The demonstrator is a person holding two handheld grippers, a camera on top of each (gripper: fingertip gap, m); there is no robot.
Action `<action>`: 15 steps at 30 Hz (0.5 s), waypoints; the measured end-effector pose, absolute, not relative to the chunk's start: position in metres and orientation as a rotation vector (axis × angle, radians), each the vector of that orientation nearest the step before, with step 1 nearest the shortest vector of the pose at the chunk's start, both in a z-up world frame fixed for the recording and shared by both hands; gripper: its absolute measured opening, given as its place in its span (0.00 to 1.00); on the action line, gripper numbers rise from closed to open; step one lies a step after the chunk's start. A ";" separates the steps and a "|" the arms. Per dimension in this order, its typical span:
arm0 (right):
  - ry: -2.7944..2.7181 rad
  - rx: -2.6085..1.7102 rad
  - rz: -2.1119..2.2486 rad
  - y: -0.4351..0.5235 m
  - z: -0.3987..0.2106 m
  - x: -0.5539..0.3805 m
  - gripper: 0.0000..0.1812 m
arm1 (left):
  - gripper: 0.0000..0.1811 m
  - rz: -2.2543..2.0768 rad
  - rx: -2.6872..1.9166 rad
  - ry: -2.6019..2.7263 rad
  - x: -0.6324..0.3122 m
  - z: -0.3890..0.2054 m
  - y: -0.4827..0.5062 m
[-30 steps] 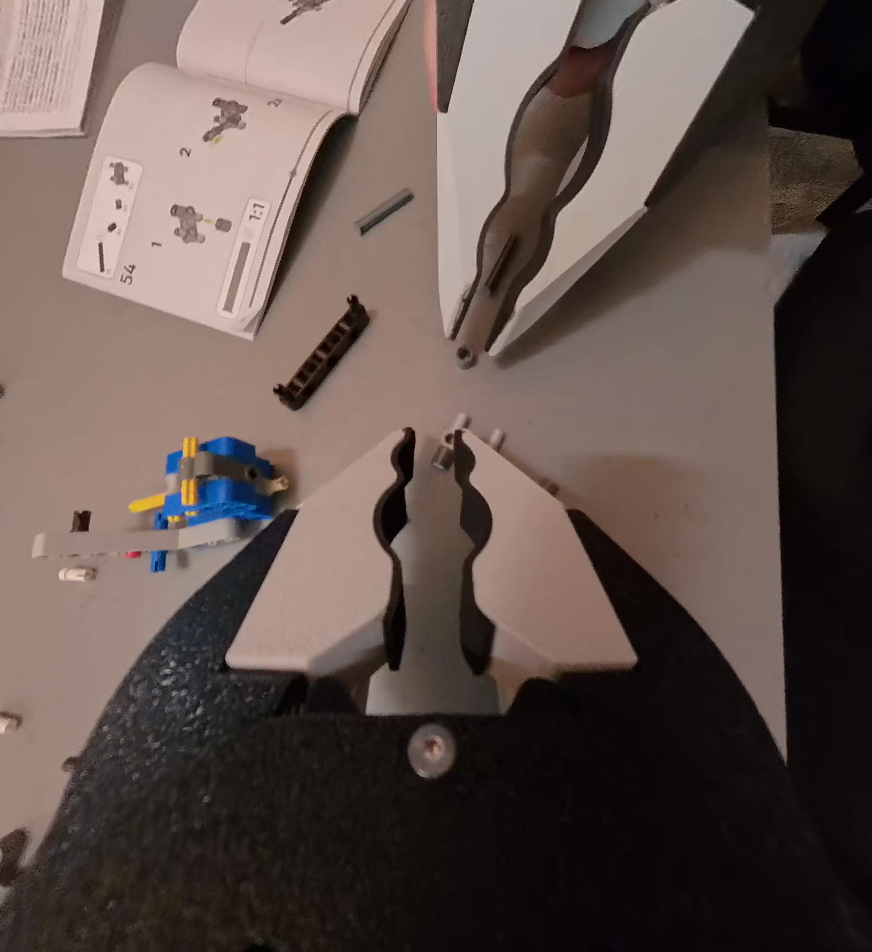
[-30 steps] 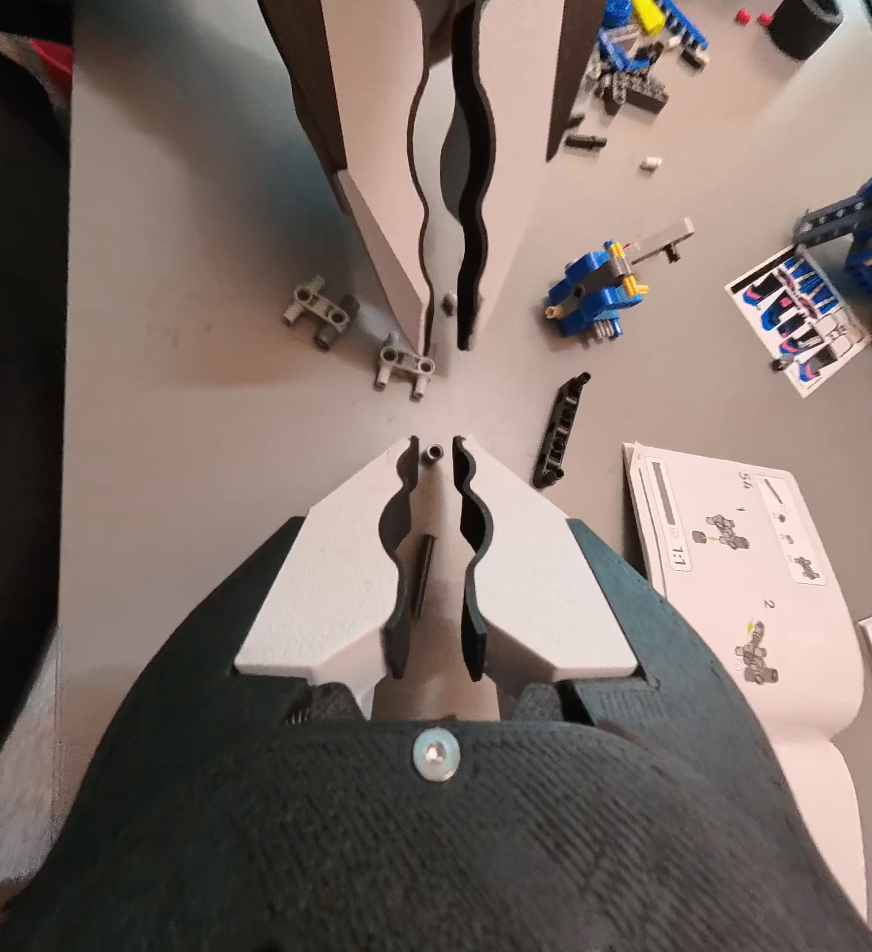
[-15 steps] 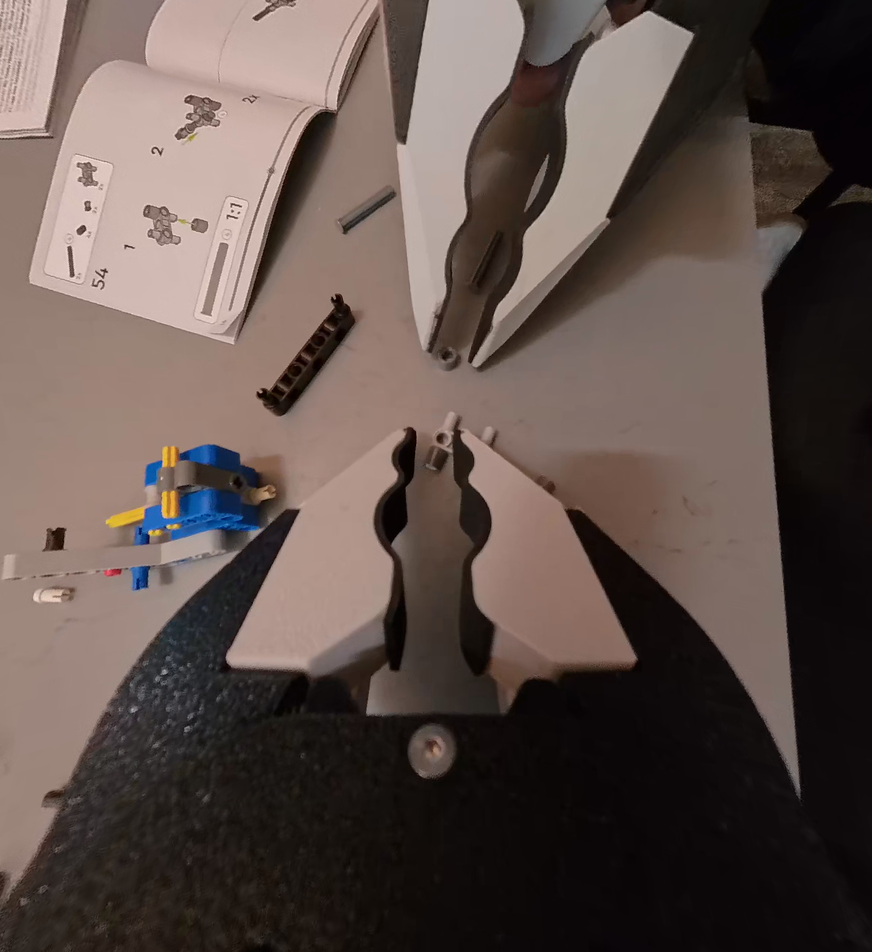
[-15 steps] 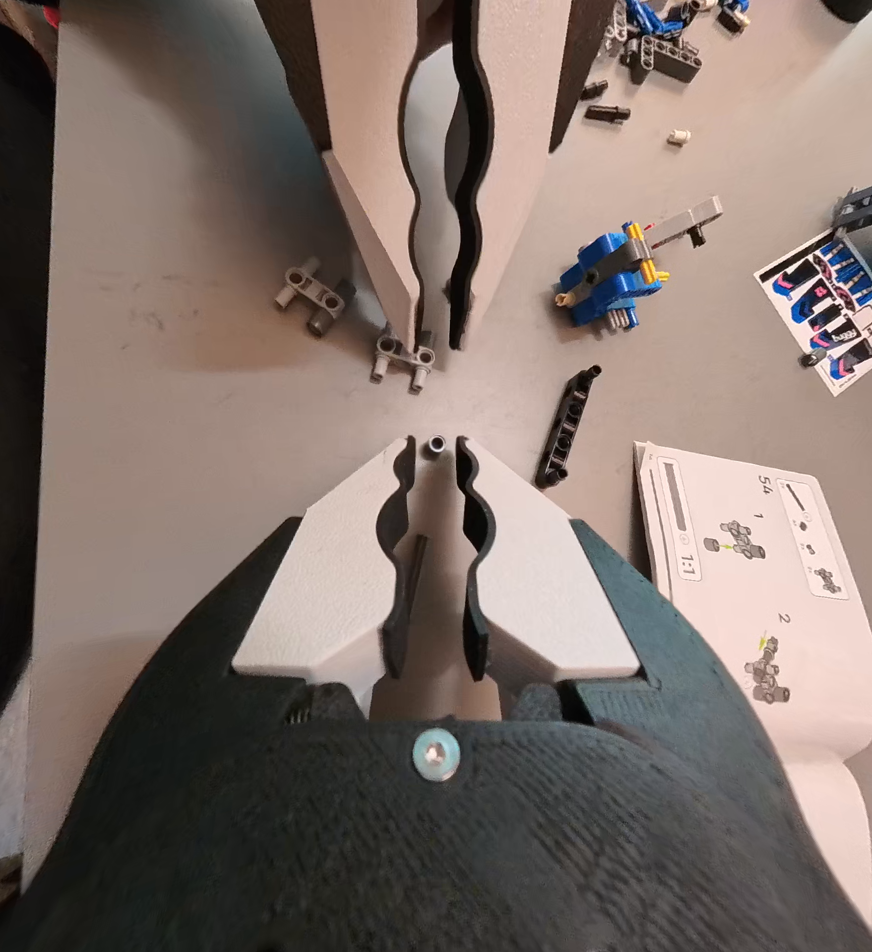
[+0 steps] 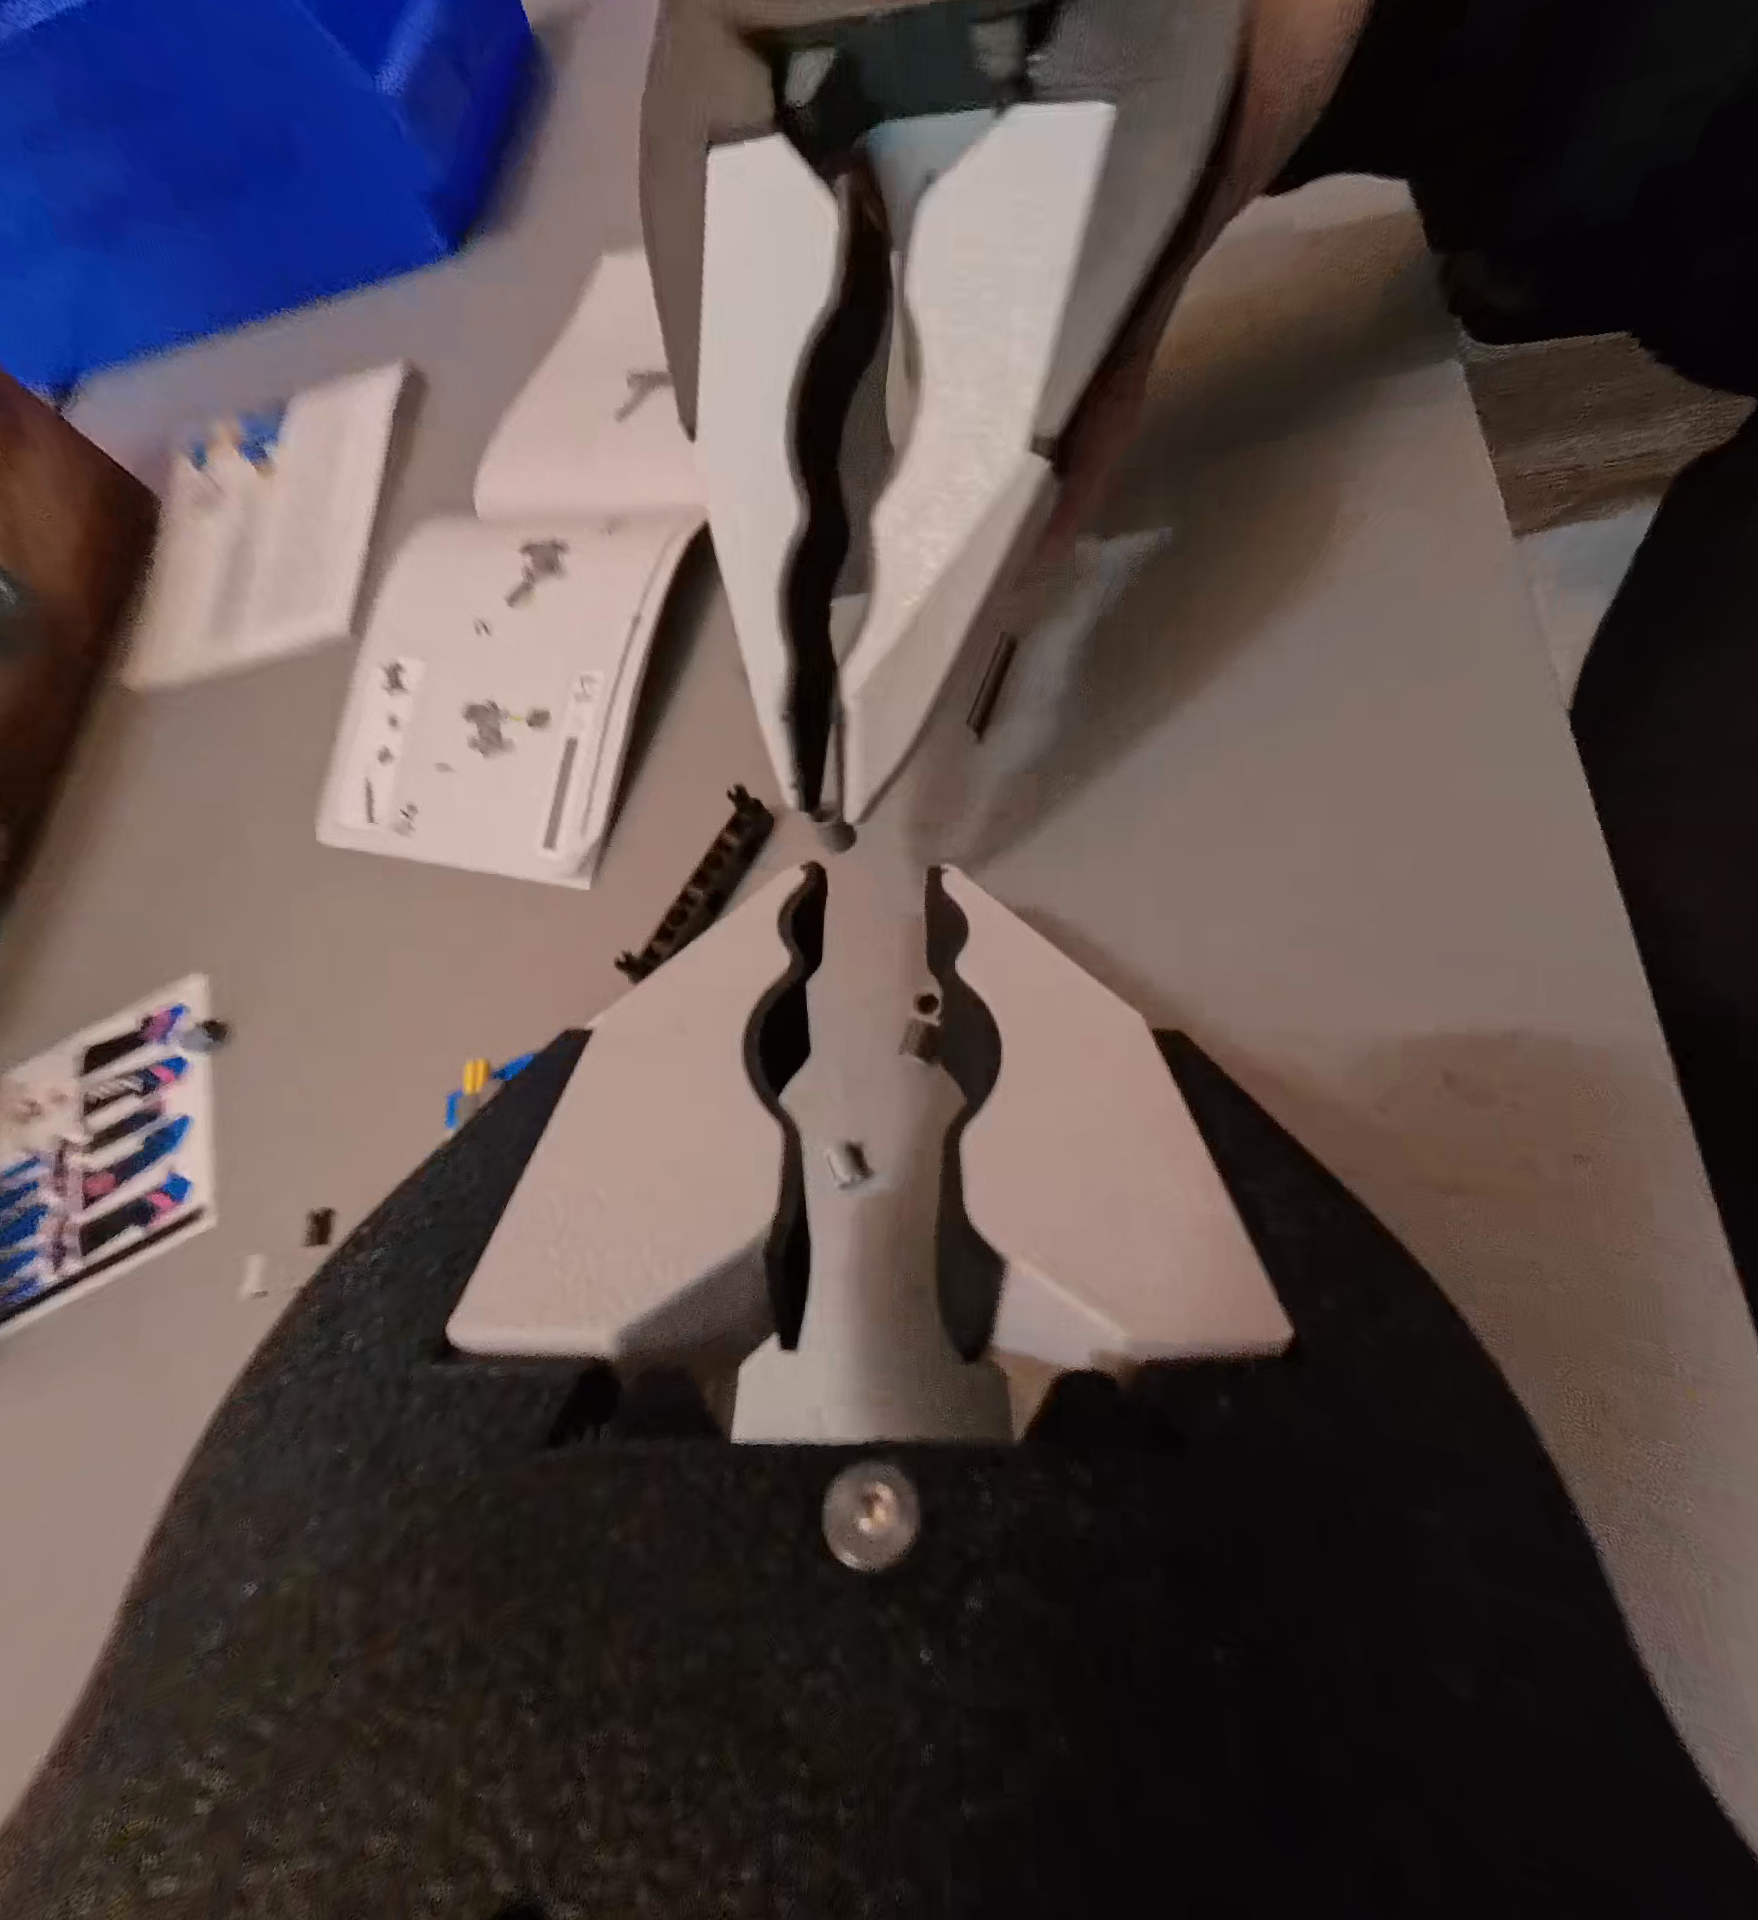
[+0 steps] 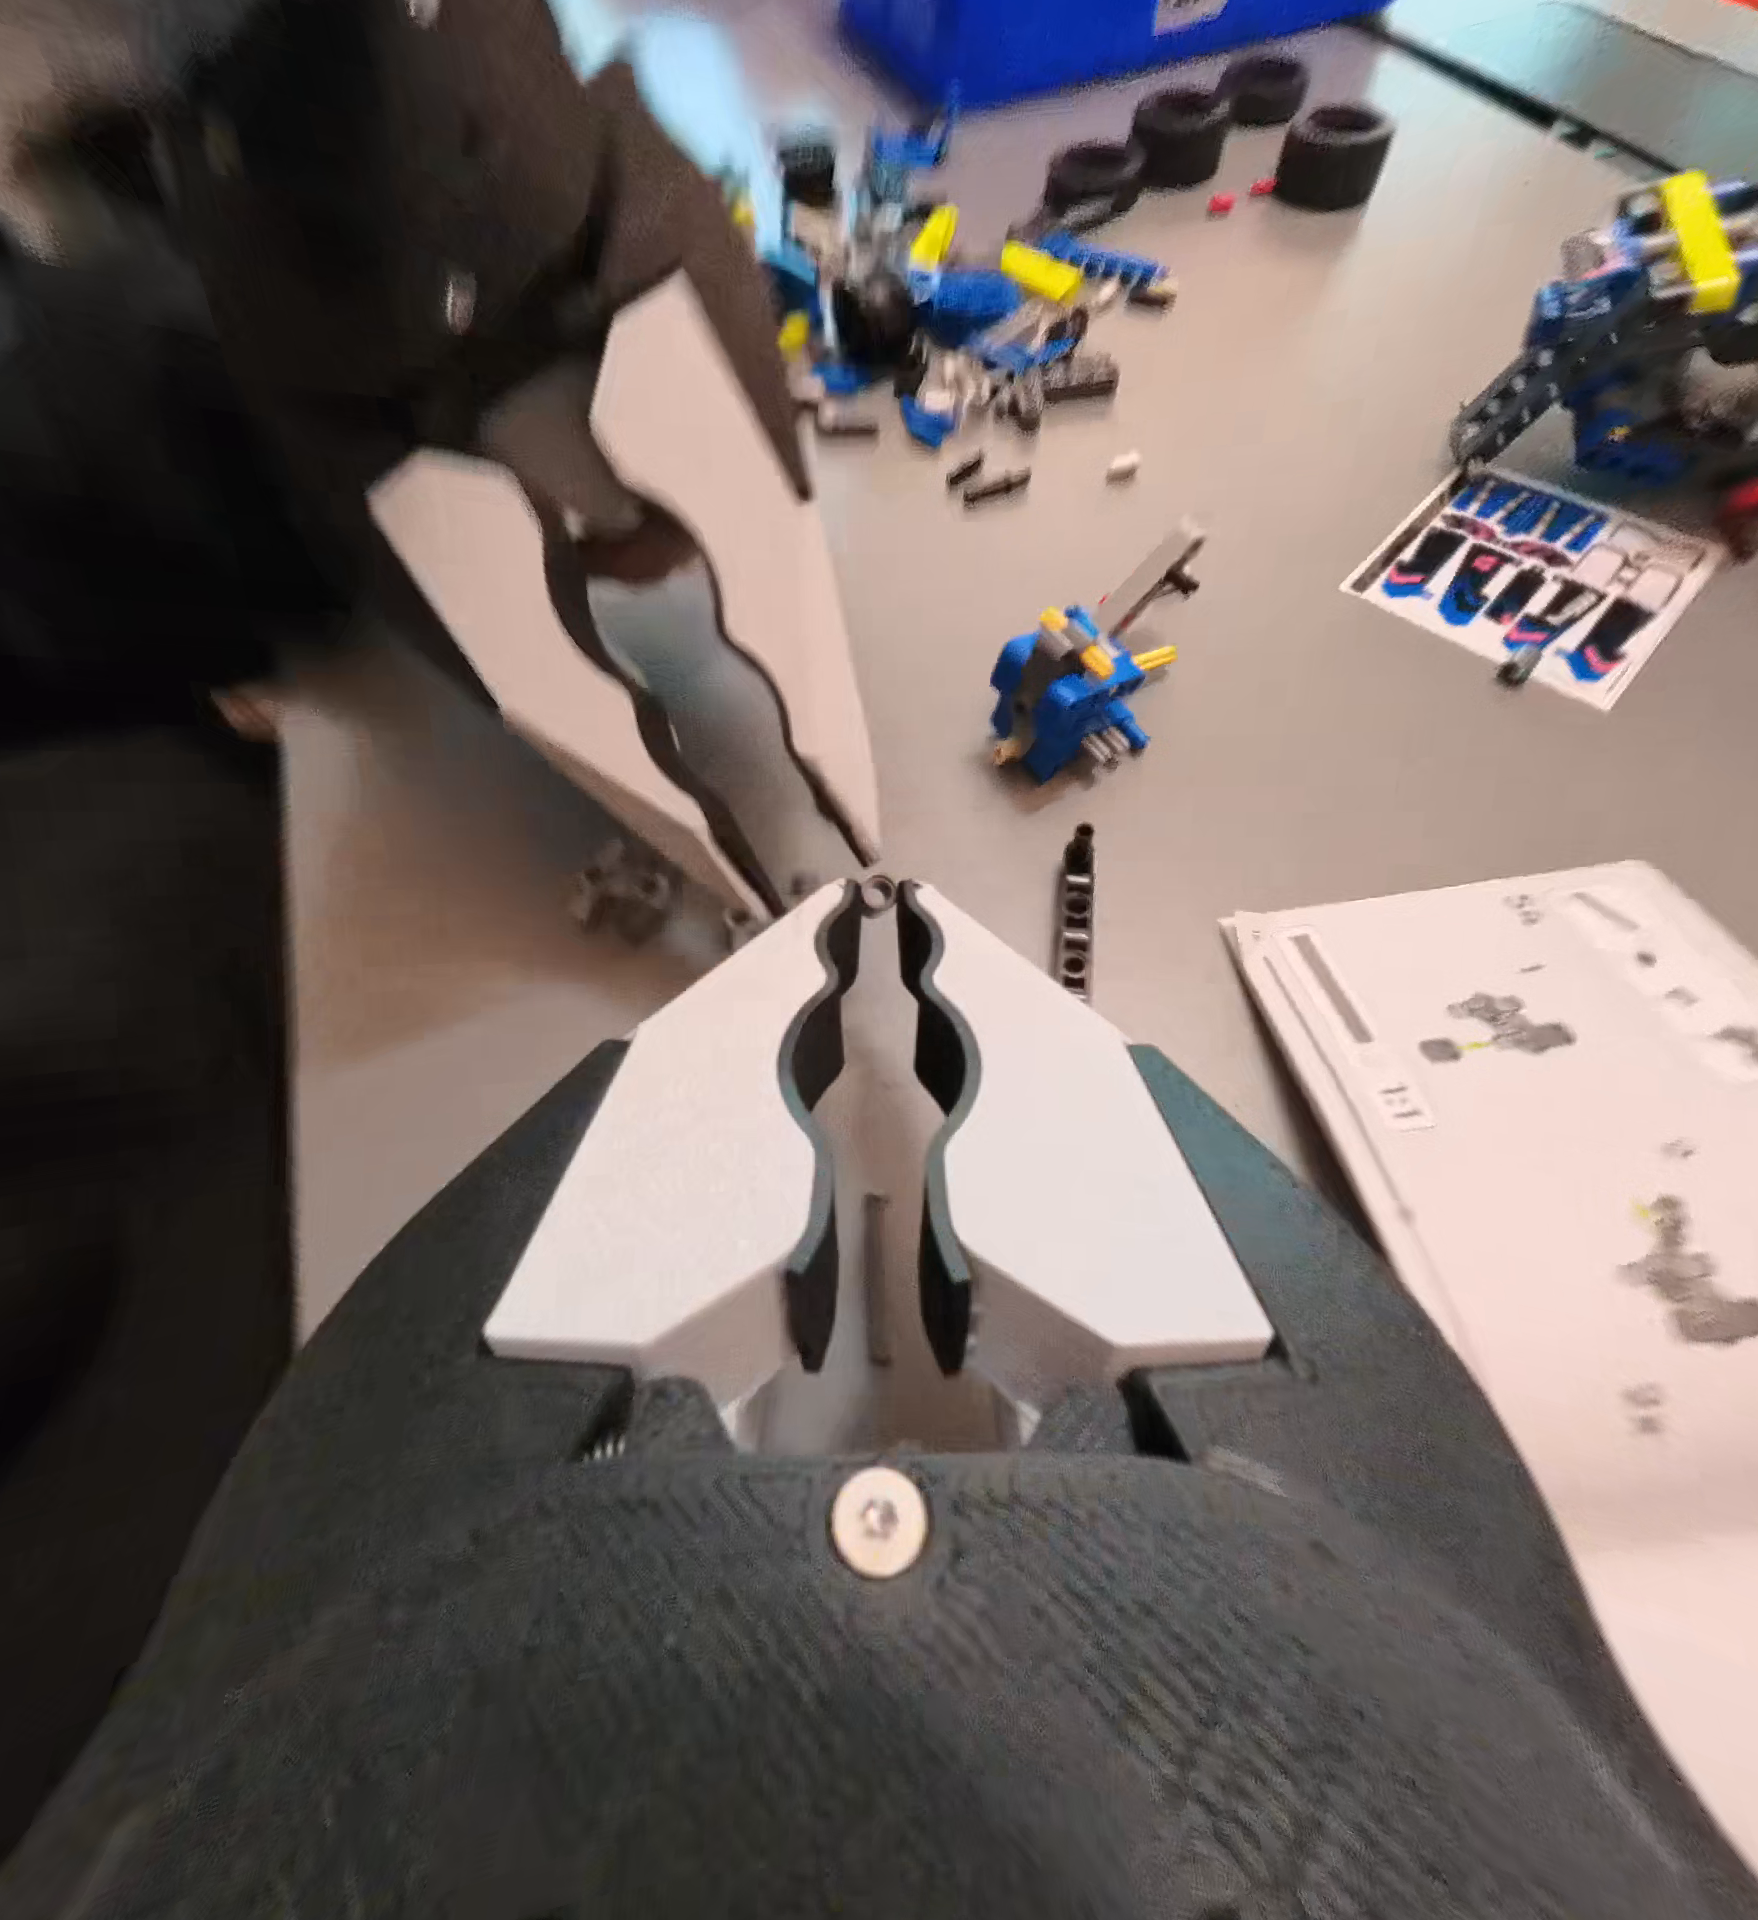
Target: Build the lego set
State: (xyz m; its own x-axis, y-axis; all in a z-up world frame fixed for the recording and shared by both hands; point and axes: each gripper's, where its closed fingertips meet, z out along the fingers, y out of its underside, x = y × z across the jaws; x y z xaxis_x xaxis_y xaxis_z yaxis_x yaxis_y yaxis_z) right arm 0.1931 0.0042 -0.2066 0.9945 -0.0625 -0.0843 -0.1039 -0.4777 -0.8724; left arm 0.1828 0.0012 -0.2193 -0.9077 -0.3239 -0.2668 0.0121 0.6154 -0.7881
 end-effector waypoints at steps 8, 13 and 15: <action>0.420 -1.708 0.393 0.007 -0.172 0.187 0.02 | 0.09 -1.243 -0.216 2.221 0.188 -0.189 -0.003; 0.457 -1.623 0.437 0.005 -0.164 0.189 0.02 | 0.03 -1.261 -0.209 2.119 0.189 -0.175 0.000; 0.461 -1.593 0.460 0.005 -0.161 0.188 0.02 | 0.04 -1.280 -0.209 2.118 0.188 -0.174 -0.001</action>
State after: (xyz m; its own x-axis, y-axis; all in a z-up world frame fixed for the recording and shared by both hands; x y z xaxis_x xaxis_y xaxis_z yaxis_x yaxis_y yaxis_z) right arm 0.1883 0.0051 -0.1608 0.8353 -0.0205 -0.5494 -0.5495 -0.0668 -0.8328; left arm 0.1883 -0.0006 -0.1743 -0.7786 -0.4436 -0.4438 0.1864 0.5118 -0.8386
